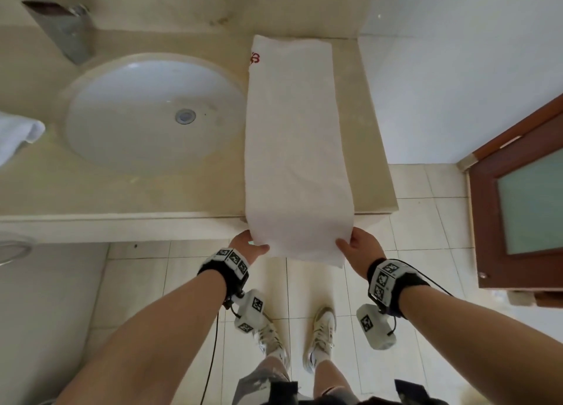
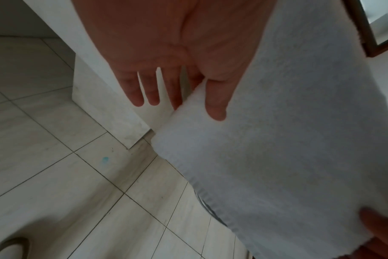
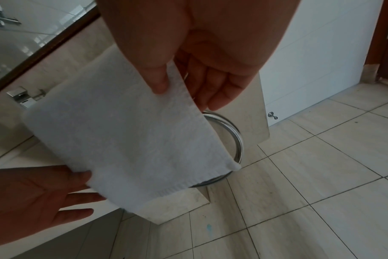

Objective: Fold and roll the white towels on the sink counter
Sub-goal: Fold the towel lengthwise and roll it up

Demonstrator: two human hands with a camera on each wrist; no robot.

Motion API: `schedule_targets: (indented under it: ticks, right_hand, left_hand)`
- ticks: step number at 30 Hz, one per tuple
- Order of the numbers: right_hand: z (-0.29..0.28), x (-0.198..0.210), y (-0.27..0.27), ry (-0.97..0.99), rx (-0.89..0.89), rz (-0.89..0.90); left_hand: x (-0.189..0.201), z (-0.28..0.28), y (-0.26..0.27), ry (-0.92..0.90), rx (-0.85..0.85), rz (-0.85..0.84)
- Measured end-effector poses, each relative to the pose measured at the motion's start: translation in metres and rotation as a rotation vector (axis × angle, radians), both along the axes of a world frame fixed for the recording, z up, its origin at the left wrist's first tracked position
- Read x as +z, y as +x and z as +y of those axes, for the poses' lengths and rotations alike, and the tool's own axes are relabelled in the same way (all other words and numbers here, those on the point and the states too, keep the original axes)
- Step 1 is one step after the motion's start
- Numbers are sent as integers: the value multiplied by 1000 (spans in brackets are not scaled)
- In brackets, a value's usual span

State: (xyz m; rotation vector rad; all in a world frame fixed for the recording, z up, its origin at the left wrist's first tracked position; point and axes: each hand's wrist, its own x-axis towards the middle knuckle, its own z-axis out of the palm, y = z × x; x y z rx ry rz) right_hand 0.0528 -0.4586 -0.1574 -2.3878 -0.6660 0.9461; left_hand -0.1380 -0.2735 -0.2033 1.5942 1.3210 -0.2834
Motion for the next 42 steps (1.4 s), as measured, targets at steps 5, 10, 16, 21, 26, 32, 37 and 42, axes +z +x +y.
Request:
schedule_targets:
  ticks: [5, 10, 16, 21, 26, 32, 37, 42]
  right_hand:
    - [-7, 0, -10, -17, 63, 45]
    - [-27, -6, -21, -122, 187, 128]
    - [-54, -7, -24, -121, 194, 71]
    - [-77, 0, -26, 16, 68, 253]
    - [-86, 19, -35, 93, -113, 507]
    - [-95, 32, -44, 89, -60, 600]
    - [-96, 36, -48, 90, -98, 544]
    - [-105, 41, -51, 168, -203, 537]
  left_hand:
    - [3, -18, -3, -23, 36, -21]
    - [4, -51, -23, -38, 45, 2]
    - [15, -90, -53, -51, 210, -68]
    - [41, -126, -64, -19, 374, -189]
    - [66, -144, -70, 103, 460, -226]
    - [86, -150, -67, 68, 476, -234]
    - [92, -148, -70, 7, 530, -267]
    - [93, -147, -76, 98, 584, -284]
